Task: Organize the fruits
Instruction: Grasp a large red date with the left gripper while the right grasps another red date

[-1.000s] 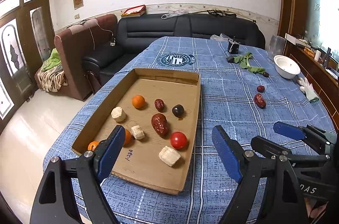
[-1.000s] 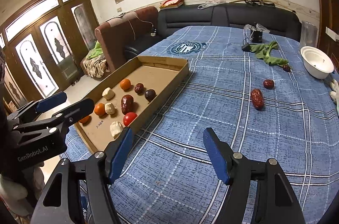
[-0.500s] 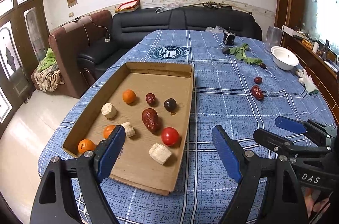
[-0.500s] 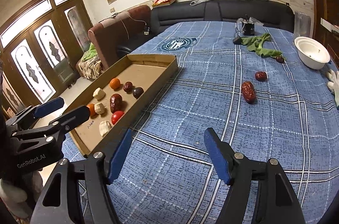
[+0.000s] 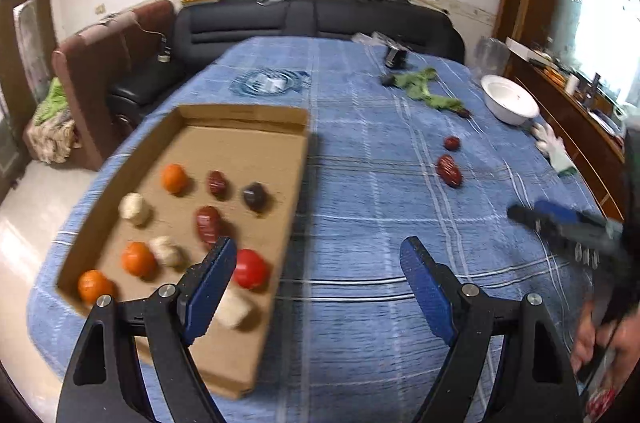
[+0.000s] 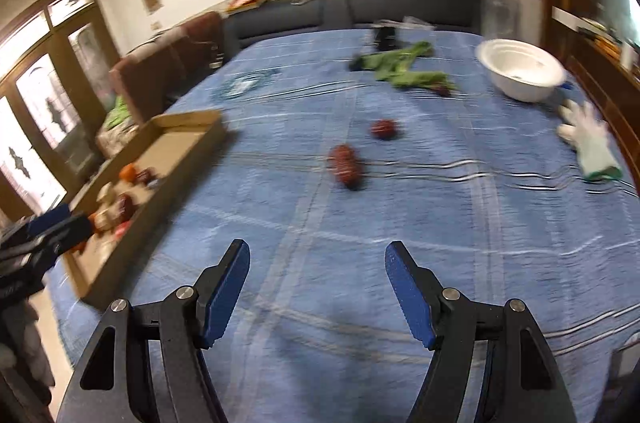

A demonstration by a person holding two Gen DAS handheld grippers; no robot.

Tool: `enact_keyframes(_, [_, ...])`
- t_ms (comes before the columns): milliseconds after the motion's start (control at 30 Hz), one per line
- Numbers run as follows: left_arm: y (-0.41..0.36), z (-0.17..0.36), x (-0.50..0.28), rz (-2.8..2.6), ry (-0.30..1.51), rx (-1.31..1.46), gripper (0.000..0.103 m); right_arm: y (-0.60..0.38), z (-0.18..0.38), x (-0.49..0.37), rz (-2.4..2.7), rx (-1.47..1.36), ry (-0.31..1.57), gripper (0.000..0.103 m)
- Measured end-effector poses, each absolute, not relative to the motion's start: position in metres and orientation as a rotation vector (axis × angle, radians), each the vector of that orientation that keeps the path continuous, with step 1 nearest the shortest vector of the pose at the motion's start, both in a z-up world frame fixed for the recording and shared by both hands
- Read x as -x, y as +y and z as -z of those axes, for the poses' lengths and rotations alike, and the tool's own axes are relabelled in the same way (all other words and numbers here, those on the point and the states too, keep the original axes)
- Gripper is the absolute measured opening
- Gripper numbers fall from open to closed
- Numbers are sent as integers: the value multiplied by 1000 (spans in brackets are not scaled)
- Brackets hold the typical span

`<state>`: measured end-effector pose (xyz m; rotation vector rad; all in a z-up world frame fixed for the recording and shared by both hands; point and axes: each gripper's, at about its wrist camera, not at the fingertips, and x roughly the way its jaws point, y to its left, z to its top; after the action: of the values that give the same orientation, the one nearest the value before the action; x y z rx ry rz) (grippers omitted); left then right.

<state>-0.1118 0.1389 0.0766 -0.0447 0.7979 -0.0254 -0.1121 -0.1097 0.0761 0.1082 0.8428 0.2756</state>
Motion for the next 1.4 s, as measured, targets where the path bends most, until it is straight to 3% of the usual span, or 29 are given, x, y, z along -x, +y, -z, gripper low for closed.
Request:
enact_keyframes(167, [120,-61,100,105,848,60,83,-131,-75,67,-210,-138,847,75])
enact_keyframes(300, [115,-57,94,112,859,59,83,-130,-66,16,-186,-166,869,63])
enact_keyframes(600, [110,-56,77,123,891,26,83,-113,-34,-50,-169,-234,938,62])
enact_keyframes(667, [108,-54,70,130,895,26,83,-108,-34,-52,-156,-207,930,52])
enact_keyframes(700, [107,-54,67,133,898,28,83,-106,-33,-53,-161,-194,939,32])
enact_keyframes(1400, [35,-24,-17,237,958,100,83,-183,-46,21,-156,-376,837,32])
